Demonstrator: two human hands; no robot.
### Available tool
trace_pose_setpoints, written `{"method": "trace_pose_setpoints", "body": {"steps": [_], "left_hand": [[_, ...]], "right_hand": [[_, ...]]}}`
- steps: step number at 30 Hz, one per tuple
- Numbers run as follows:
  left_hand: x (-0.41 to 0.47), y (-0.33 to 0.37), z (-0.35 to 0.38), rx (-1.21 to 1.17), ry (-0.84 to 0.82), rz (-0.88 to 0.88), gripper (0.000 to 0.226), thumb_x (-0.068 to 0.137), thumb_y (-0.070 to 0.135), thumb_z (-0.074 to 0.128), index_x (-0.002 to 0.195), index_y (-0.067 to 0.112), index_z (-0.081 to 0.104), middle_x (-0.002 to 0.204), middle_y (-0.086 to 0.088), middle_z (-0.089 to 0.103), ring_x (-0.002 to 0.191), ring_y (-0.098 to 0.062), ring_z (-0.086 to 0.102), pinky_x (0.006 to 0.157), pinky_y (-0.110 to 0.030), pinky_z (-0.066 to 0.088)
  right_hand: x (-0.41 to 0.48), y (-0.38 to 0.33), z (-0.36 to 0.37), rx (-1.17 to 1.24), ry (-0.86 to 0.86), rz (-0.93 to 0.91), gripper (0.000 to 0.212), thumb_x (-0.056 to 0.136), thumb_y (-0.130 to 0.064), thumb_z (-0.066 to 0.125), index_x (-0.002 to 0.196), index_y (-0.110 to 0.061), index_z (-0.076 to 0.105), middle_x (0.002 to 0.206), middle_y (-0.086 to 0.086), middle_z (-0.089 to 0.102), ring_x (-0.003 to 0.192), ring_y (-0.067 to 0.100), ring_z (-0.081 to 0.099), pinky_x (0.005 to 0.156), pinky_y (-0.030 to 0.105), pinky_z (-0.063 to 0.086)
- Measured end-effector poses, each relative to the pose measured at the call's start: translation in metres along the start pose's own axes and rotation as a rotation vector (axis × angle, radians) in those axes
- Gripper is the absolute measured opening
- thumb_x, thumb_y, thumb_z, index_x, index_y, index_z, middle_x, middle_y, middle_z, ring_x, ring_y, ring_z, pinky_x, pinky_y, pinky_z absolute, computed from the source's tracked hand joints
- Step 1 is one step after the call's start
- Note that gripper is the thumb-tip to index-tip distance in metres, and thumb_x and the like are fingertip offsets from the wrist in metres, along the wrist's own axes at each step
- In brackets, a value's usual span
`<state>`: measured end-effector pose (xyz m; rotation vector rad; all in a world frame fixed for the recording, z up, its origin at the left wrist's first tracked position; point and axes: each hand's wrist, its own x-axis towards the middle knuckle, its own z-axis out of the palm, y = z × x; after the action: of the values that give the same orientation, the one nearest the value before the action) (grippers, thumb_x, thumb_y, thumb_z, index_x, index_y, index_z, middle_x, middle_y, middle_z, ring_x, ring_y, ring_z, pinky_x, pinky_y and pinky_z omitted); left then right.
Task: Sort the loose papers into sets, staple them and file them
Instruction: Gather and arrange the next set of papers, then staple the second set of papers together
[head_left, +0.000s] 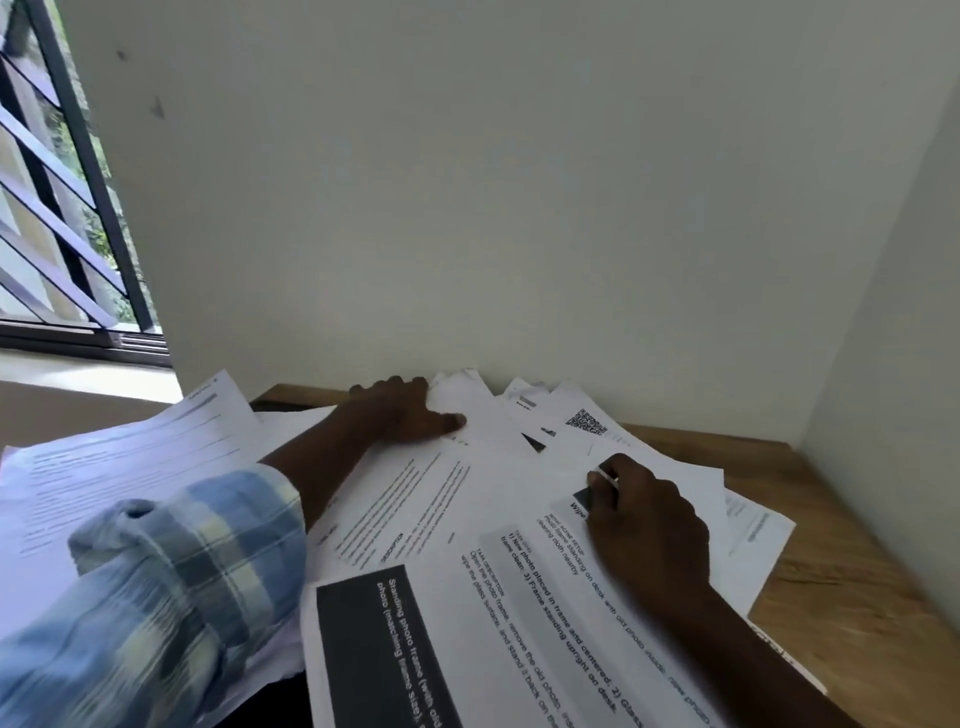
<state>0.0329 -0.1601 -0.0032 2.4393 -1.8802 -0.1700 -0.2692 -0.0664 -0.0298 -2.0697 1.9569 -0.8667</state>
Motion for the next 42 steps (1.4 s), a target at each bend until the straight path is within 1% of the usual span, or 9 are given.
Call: {"method": "trace_pose_setpoints", "body": {"steps": [5,10,15,18,22,32,36,39,42], "left_hand": [[-0.016,0.033,0.005,-0.026,-0.024,0.218,0.074,0.081,0.079,0.062,0.137,0.032,0.049,0.138,0.002,0.056,0.129,-0.023,0.053,0.109,-0.046,0.038],[-0.032,0.053,0.021,-0.049,0.022,0.395,0.072,0.084,0.071,0.068,0.140,0.029,0.050,0.134,-0.001,0.052,0.125,-0.025,0.051,0.105,-0.040,0.042],[-0.021,0.055,0.018,-0.183,0.030,0.401,0.042,0.086,0.067,0.070,0.104,0.034,0.053,0.104,0.009,0.057,0.101,-0.019,0.056,0.085,-0.033,0.044],[-0.008,0.064,0.014,-0.303,0.154,0.349,0.039,0.096,0.052,0.065,0.122,0.024,0.061,0.114,0.001,0.063,0.112,-0.023,0.061,0.094,-0.034,0.049],[0.010,0.085,0.012,-0.124,0.216,0.401,0.038,0.098,0.036,0.060,0.133,0.022,0.058,0.133,-0.003,0.058,0.122,-0.027,0.056,0.100,-0.040,0.046],[0.024,0.105,0.001,0.160,0.175,0.457,0.021,0.090,0.038,0.066,0.097,0.020,0.075,0.104,-0.004,0.063,0.096,-0.027,0.065,0.082,-0.037,0.055],[0.006,0.096,-0.023,-0.301,0.331,0.335,0.012,0.086,0.028,0.072,0.088,0.017,0.078,0.089,0.001,0.075,0.084,-0.020,0.067,0.077,-0.029,0.051],[-0.030,0.097,-0.030,-1.055,0.124,0.231,0.014,0.090,0.015,0.074,0.090,0.002,0.077,0.086,-0.012,0.078,0.074,-0.020,0.071,0.067,-0.027,0.055],[-0.072,0.105,-0.020,-1.368,-0.055,0.177,0.014,0.094,0.011,0.072,0.095,-0.002,0.075,0.088,-0.018,0.074,0.068,-0.018,0.069,0.063,-0.026,0.059]], "right_hand": [[0.003,0.000,-0.009,-0.030,0.016,0.001,0.021,0.105,-0.040,0.043,0.107,-0.029,0.061,0.098,0.000,0.070,0.098,0.030,0.065,0.073,0.034,0.037],[-0.002,0.005,-0.002,-0.107,-0.037,-0.022,0.023,0.106,-0.041,0.039,0.110,-0.030,0.059,0.097,-0.004,0.069,0.098,0.025,0.065,0.072,0.034,0.038],[-0.002,0.008,0.004,-0.137,-0.045,-0.052,0.023,0.105,-0.041,0.037,0.110,-0.030,0.057,0.094,-0.005,0.069,0.094,0.023,0.066,0.072,0.034,0.042],[-0.002,0.009,0.006,-0.127,-0.037,-0.065,0.022,0.105,-0.040,0.038,0.109,-0.028,0.056,0.091,-0.005,0.069,0.092,0.024,0.065,0.073,0.034,0.045],[-0.002,0.009,0.006,-0.126,-0.032,-0.087,0.023,0.105,-0.040,0.037,0.115,-0.029,0.055,0.097,-0.004,0.070,0.096,0.025,0.066,0.077,0.036,0.047],[0.000,0.011,0.007,-0.095,-0.026,-0.096,0.023,0.106,-0.039,0.036,0.116,-0.028,0.054,0.098,-0.003,0.071,0.097,0.025,0.067,0.080,0.037,0.048],[0.001,0.012,0.008,-0.036,0.007,-0.085,0.022,0.106,-0.038,0.036,0.111,-0.027,0.055,0.096,-0.002,0.070,0.096,0.027,0.066,0.077,0.038,0.045],[0.000,0.012,0.007,0.026,0.053,-0.067,0.020,0.105,-0.037,0.040,0.111,-0.026,0.055,0.093,-0.001,0.069,0.095,0.029,0.065,0.071,0.036,0.036],[-0.001,0.010,0.006,0.068,0.133,-0.077,0.018,0.105,-0.033,0.042,0.113,-0.024,0.055,0.092,0.001,0.069,0.094,0.031,0.064,0.069,0.036,0.031]]}}
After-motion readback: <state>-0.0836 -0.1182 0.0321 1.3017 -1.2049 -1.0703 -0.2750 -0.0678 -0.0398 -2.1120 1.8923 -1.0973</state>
